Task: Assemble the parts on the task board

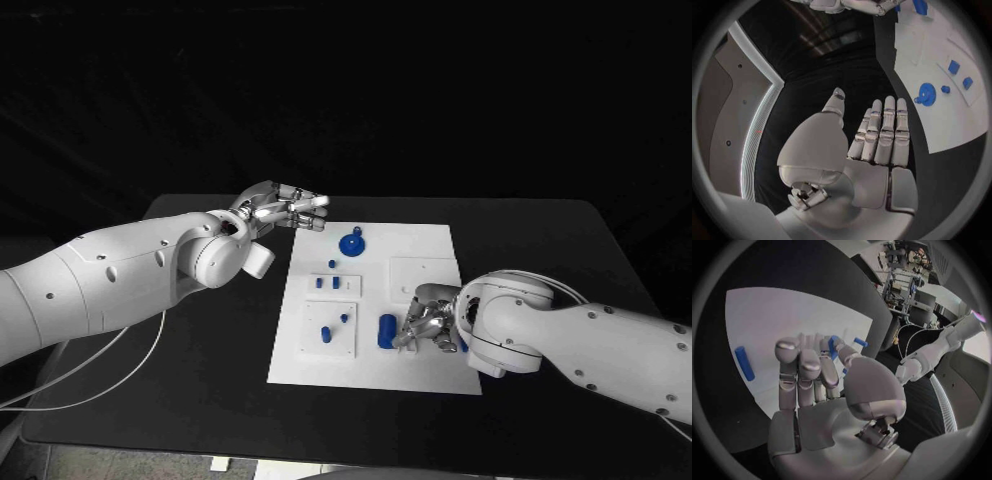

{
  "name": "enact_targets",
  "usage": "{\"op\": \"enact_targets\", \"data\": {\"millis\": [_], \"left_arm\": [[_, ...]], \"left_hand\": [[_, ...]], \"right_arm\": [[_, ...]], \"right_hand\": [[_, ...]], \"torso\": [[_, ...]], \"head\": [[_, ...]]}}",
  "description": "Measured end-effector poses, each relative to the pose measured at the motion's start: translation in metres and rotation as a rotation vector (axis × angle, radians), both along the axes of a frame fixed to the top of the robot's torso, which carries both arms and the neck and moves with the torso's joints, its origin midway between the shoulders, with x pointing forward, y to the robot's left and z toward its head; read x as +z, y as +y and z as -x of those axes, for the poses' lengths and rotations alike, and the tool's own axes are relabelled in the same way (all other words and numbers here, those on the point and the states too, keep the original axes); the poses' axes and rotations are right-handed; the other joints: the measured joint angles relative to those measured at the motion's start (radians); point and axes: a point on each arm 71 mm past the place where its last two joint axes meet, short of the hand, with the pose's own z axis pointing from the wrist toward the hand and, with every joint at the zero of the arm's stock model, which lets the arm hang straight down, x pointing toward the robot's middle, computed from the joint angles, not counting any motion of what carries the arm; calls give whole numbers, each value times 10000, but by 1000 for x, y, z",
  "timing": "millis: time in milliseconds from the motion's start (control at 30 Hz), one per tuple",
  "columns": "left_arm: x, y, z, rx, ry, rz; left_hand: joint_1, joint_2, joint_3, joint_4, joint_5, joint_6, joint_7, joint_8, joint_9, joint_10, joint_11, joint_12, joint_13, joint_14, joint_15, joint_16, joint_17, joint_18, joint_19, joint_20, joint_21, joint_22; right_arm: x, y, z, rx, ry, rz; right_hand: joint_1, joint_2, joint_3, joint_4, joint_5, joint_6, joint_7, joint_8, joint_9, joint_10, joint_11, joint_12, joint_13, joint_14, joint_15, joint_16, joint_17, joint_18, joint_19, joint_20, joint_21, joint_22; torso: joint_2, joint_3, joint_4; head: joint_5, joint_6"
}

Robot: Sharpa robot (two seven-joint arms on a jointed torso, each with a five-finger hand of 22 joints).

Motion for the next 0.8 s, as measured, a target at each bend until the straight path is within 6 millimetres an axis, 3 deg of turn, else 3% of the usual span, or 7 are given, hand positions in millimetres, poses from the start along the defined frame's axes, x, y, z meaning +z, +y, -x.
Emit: {"op": "enact_targets", "data": {"millis": [300, 467, 533, 700, 800], "left_arm": [[0, 0, 0, 4, 10, -9], [0, 0, 0, 3, 16, -15], [0, 0, 0, 3, 16, -18], [0, 1, 0, -5, 16, -58], [0, 1, 0, -10, 13, -93]], "left_hand": [[0, 0, 0, 0, 0, 0, 0, 0, 0, 0, 0, 0, 0, 0, 0, 0, 0, -1, 0, 0, 0, 0], [0, 0, 0, 0, 0, 0, 0, 0, 0, 0, 0, 0, 0, 0, 0, 0, 0, -1, 0, 0, 0, 1], [0, 0, 0, 0, 0, 0, 0, 0, 0, 0, 0, 0, 0, 0, 0, 0, 0, 0, 0, 0, 0, 0], [0, 0, 0, 0, 0, 0, 0, 0, 0, 0, 0, 0, 3, 0, 0, 0, 0, 0, 0, 0, 0, 1], [0, 0, 0, 0, 0, 0, 0, 0, 0, 0, 0, 0, 8, 0, 0, 0, 0, -1, 0, 0, 0, 1]], "right_arm": [[-2, -1, -1, -65, -51, 80], [-3, -2, -2, -79, -25, 97], [-5, -2, -2, -101, -2, 114], [-9, -5, -2, -167, 82, 172], [-10, -5, -2, -175, 96, 175]], "right_hand": [[-108, 24, 122, 122, 48, 31, -31, 0, 35, 36, -35, 0, 0, 30, -29, 0, -17, 1, 0, 0, 34, 6], [-218, -1, 336, 206, 1054, 33, -33, 0, 41, 36, -36, 0, 0, 30, -29, 0, -41, 0, 0, 1, 34, 6], [-384, -45, 770, 150, 1590, 33, -33, 0, 49, 36, -36, 0, 0, 30, -29, 0, -47, 0, 0, 1, 34, 6], [-673, -125, 1966, -177, 1626, 71, 4, 1, 136, 36, -36, 0, 0, 30, -29, 0, -70, 1, 0, 1, 34, 6], [-724, -174, 2045, -158, 1751, 72, 3, 1, 149, 36, -35, 0, 0, 30, -29, 0, -75, 0, 0, 1, 34, 6]], "torso": [[0, 0, 6], [-1, 0, 5], [-2, 1, 5], [-3, 0, 6], [-3, 0, 6]], "head": [[-9, -20], [-9, -32], [-9, -35], [0, -50], [8, -55]]}}
